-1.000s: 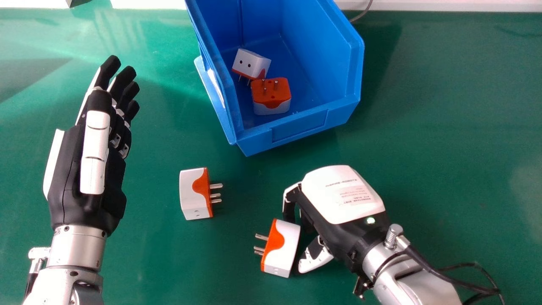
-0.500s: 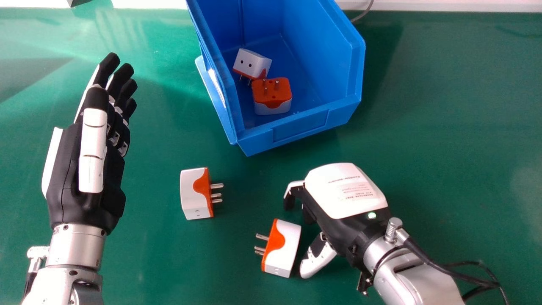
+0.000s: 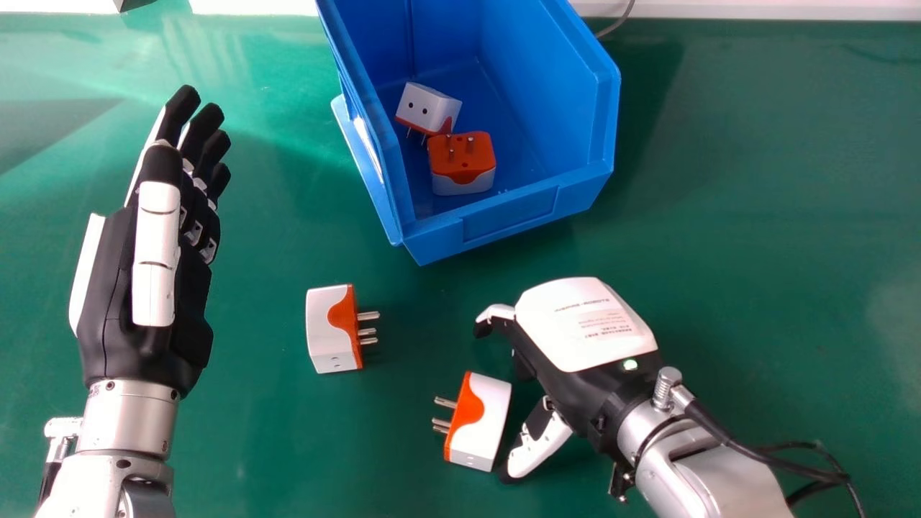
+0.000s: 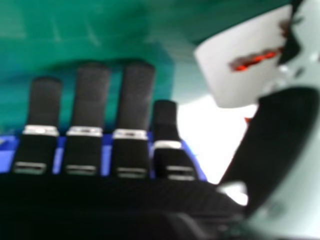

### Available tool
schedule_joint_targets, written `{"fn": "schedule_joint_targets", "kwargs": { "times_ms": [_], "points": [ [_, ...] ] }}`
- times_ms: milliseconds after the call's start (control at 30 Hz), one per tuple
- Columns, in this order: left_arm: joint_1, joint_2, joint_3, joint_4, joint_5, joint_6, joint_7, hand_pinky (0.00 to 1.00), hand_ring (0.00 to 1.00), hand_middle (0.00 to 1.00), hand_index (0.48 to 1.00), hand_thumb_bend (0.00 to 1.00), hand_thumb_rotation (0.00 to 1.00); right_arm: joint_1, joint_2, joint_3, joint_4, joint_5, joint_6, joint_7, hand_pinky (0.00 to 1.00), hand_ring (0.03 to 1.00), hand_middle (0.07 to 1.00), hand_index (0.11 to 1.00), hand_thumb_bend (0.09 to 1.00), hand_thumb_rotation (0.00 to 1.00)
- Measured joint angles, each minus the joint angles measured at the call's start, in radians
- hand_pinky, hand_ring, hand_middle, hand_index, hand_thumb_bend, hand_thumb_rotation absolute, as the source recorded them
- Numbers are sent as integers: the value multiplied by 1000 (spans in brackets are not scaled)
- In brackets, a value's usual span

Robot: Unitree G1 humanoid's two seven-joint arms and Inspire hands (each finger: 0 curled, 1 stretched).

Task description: Pick all objects and put in blue box

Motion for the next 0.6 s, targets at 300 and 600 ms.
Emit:
{"fn": "schedule_joint_targets", "kwargs": {
  "times_ms": [300, 600],
  "points": [
    [8, -1, -1, -6, 0, 6, 3, 995, 960, 940, 937, 704, 855, 32, 1, 0, -42, 14, -3, 13, 456, 543, 640, 728, 1000, 259],
    [26, -4, -3, -29, 0, 19, 15, 997, 957, 942, 938, 703, 851, 49, 6, 16, -96, 14, -7, 71, 445, 538, 635, 728, 986, 277]
  ]
}}
